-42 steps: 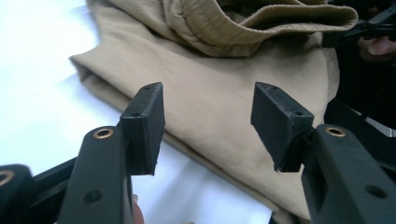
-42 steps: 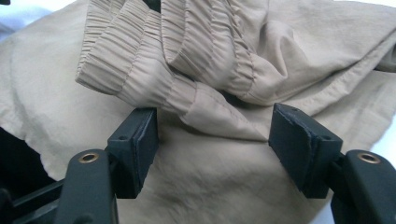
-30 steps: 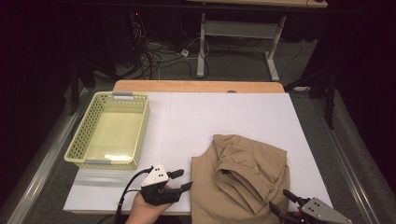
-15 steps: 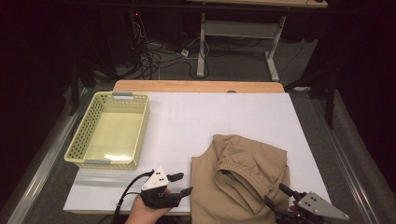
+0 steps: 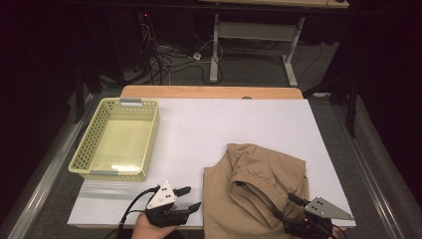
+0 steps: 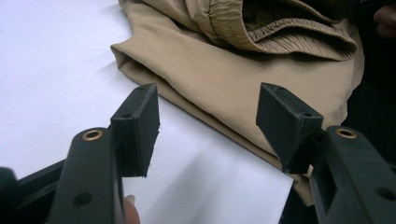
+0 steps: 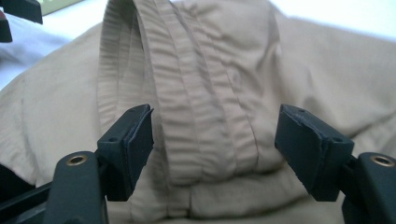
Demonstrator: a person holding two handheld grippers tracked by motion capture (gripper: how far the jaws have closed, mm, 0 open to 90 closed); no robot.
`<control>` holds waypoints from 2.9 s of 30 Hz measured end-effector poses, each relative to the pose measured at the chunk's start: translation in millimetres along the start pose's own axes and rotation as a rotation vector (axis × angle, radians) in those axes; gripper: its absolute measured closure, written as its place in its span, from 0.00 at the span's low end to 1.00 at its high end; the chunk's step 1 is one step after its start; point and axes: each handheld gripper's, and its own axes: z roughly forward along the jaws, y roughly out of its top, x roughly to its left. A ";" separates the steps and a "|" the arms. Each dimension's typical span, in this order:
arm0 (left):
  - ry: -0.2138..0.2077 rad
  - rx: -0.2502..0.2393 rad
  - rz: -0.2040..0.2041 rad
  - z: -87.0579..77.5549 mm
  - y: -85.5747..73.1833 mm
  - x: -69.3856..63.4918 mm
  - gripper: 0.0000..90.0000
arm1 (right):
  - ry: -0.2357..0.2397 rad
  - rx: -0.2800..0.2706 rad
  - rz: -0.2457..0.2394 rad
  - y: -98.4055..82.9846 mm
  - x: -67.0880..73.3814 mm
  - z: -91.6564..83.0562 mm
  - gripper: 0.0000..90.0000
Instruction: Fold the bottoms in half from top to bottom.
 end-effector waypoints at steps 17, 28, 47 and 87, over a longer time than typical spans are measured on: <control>0.006 0.025 0.002 2.9 -1.9 0.5 0.43 | 0.043 0.092 -0.026 -2.8 2.2 13.0 0.57; -0.015 0.028 0.021 11.7 3.8 -2.0 0.43 | 0.024 0.003 -0.100 4.9 17.7 -10.8 0.81; -0.015 0.093 0.122 48.5 38.9 -26.9 0.41 | 0.070 0.021 -0.128 -5.8 45.6 -9.7 0.80; 0.038 0.187 0.167 47.8 45.9 -72.1 0.79 | 0.118 0.071 -0.092 -14.4 47.9 -0.6 0.31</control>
